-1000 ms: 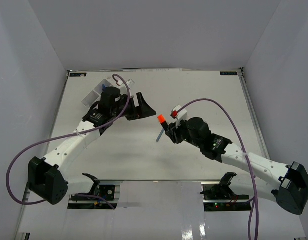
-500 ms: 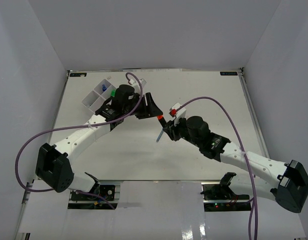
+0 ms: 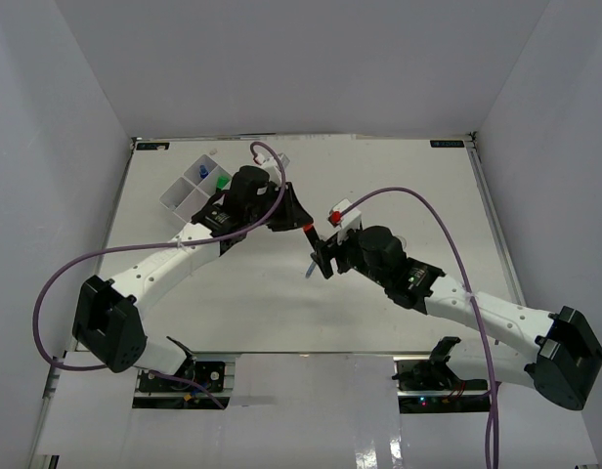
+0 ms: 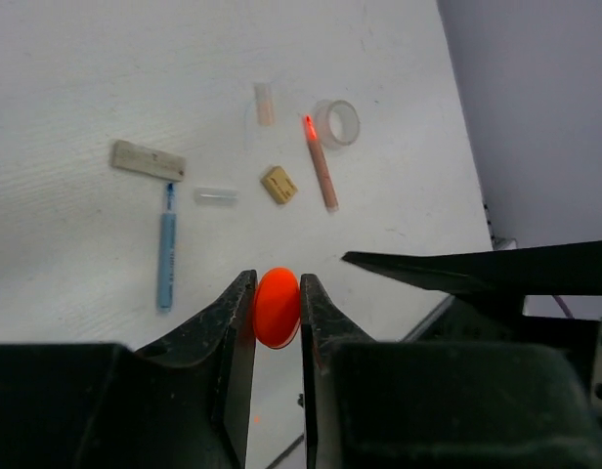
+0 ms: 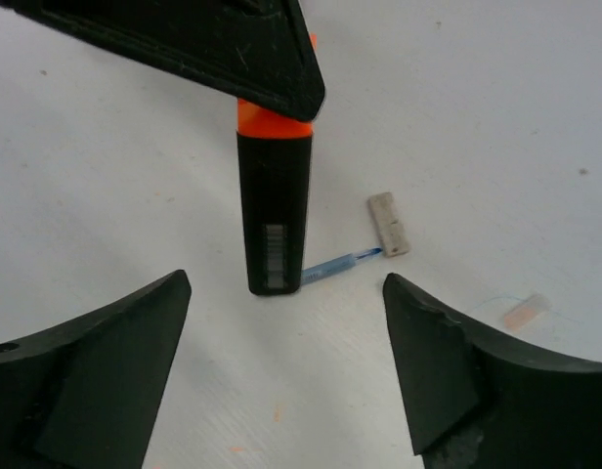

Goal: Sort the stationery into containers
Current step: Pick up the pen from the center of the board, then place the pen in the storage box, then pick up the stationery from the center of the board.

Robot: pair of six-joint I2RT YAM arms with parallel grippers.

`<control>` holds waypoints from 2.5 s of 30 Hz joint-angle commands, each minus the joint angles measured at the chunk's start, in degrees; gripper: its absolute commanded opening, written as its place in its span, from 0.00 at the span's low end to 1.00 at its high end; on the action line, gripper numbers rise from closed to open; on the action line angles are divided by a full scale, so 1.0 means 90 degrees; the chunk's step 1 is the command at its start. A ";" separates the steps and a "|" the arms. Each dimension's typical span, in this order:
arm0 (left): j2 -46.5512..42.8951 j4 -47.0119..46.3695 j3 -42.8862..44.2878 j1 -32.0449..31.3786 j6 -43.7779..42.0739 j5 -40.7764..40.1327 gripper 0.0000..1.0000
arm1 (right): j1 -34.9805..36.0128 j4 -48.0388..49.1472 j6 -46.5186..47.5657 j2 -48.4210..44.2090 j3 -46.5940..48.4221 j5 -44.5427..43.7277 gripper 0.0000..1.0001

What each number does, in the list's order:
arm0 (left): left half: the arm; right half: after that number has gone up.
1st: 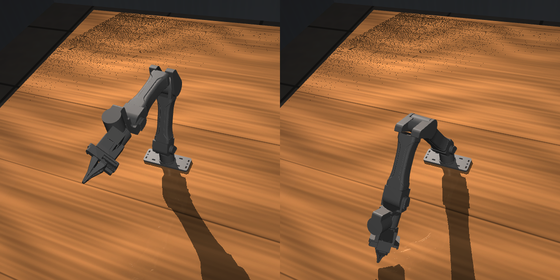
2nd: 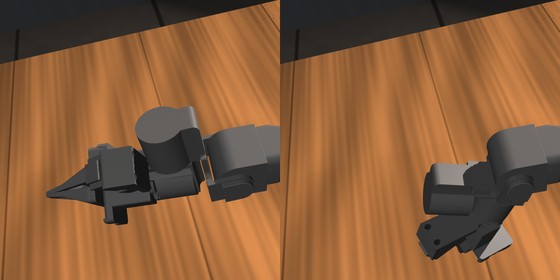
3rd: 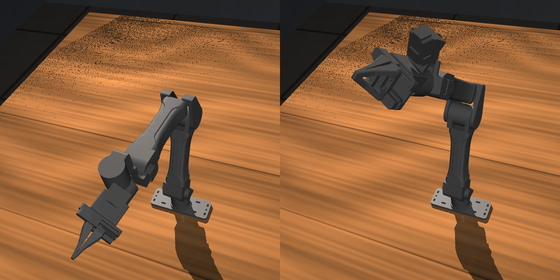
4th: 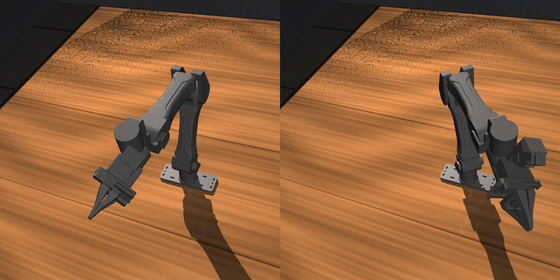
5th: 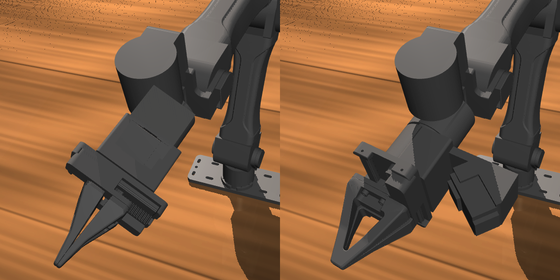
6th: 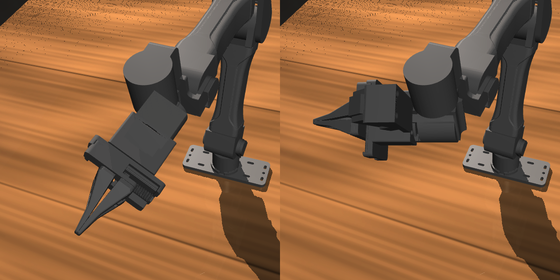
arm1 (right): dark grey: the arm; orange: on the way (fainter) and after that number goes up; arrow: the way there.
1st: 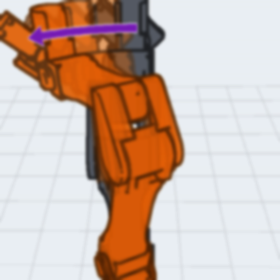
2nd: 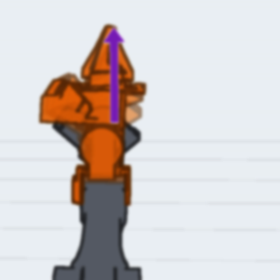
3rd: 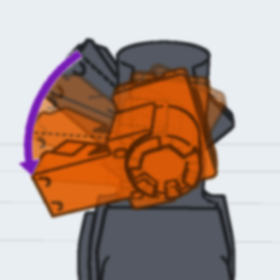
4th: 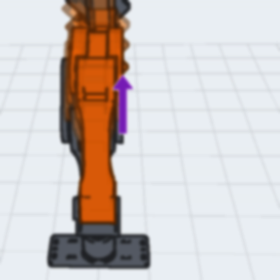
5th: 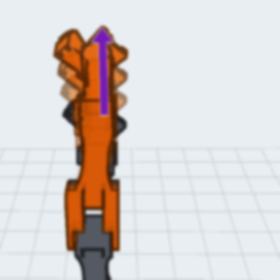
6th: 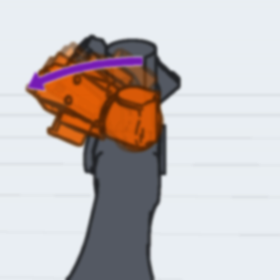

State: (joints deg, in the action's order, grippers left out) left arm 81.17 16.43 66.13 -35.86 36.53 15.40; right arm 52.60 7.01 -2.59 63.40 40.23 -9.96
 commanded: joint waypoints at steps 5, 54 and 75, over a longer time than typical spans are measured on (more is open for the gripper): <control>-0.0395 0.0362 0.0377 0.0544 -0.0992 -0.2685 0.02 | 0.0005 -0.0114 -0.0064 -0.0178 0.0121 -0.1188 0.90; -0.1292 -0.0068 -0.0432 0.3115 -0.2018 -0.1224 0.98 | -0.2874 -0.1998 -0.1284 0.0064 -0.0125 -0.1562 1.00; -0.3140 -0.0233 -0.2709 0.3125 -0.2145 -0.0080 0.98 | -0.4428 -0.1960 -0.1577 0.2730 0.1155 -0.0847 0.49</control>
State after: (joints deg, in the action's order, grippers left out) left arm 53.58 14.85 40.88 -7.94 17.23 12.75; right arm 13.45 -11.86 -15.27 86.17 47.94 -17.93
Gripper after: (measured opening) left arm 0.979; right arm 0.491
